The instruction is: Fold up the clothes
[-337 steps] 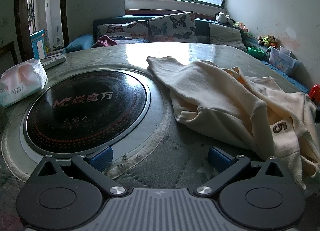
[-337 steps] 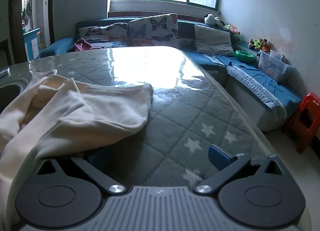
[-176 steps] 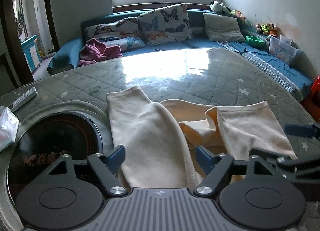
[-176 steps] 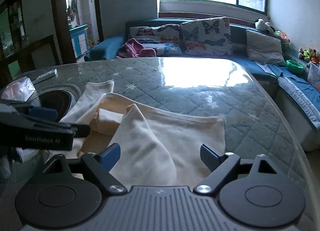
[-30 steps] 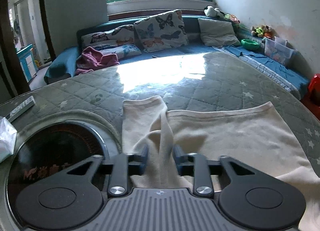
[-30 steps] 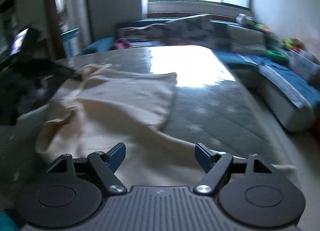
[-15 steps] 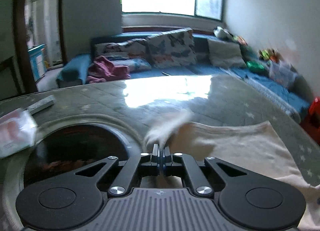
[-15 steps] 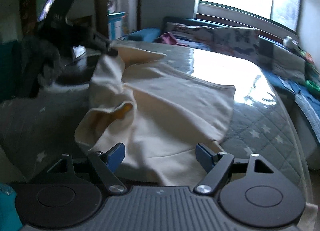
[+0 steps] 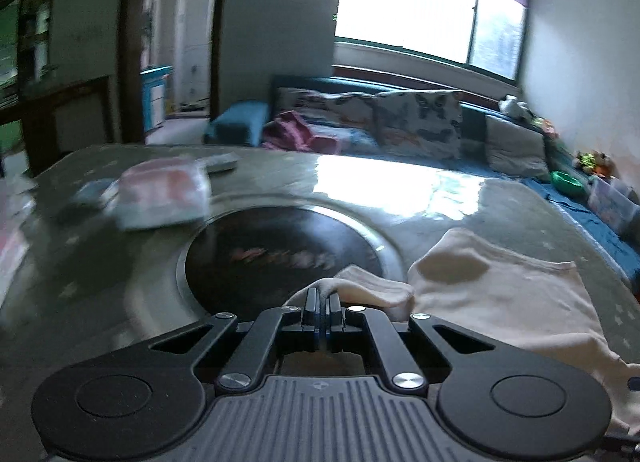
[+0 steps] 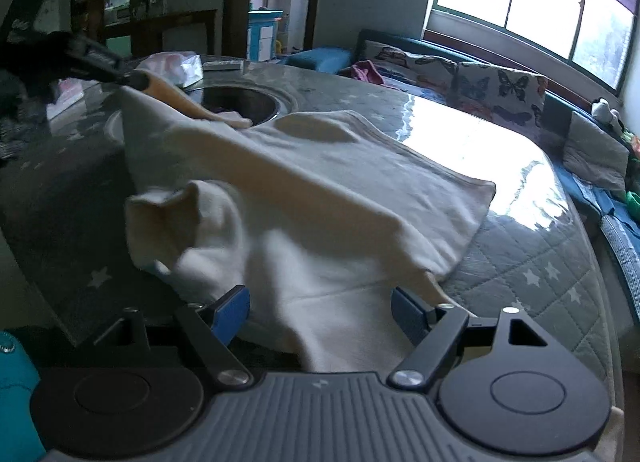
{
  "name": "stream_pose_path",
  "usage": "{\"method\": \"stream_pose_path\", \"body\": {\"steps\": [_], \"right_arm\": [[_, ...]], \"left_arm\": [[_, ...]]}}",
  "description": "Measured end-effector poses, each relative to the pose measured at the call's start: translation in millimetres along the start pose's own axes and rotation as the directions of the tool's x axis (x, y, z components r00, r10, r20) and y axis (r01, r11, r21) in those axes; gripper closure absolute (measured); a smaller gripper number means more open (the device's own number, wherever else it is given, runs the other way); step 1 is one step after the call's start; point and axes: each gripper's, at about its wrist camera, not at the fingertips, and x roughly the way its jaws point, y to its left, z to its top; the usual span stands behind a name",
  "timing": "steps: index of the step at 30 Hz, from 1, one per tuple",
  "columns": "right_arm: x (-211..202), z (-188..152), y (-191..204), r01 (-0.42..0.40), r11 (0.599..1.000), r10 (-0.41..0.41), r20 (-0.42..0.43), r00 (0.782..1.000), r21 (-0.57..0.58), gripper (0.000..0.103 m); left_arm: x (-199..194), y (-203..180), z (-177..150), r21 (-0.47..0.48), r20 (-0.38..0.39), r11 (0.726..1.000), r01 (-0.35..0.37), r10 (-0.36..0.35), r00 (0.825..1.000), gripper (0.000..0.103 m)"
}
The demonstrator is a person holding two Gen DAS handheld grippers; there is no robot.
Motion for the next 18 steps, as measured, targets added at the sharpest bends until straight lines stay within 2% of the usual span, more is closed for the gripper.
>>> {"method": "stream_pose_path", "body": {"steps": [2, 8, 12, 15, 18], "right_arm": [[0, -1, 2, -0.011, 1.0, 0.011, -0.008, 1.0, -0.011, 0.023], [-2, 0, 9, -0.058, 0.997, 0.057, -0.027, 0.998, -0.053, 0.024], [1, -1, 9, -0.087, 0.994, 0.084, -0.051, 0.995, -0.059, 0.025], [2, -4, 9, -0.105, 0.993, 0.1, -0.078, 0.992, -0.062, 0.026], [-1, -4, 10, -0.115, 0.991, 0.109, -0.084, 0.99, -0.069, 0.026]], "left_arm": [[-6, 9, -9, -0.011, -0.018, 0.999, -0.035, 0.035, 0.999, 0.1], [-10, 26, -35, 0.0, -0.106, 0.997, -0.08, 0.08, 0.991, 0.1], [-11, 36, -42, -0.024, -0.157, 0.993, -0.115, 0.11, 0.981, 0.095], [-20, 37, -45, 0.005, -0.15, 0.994, -0.109, 0.109, 0.983, 0.09], [-32, 32, -41, 0.033, -0.12, 0.995, -0.09, 0.093, 0.988, 0.09]]}}
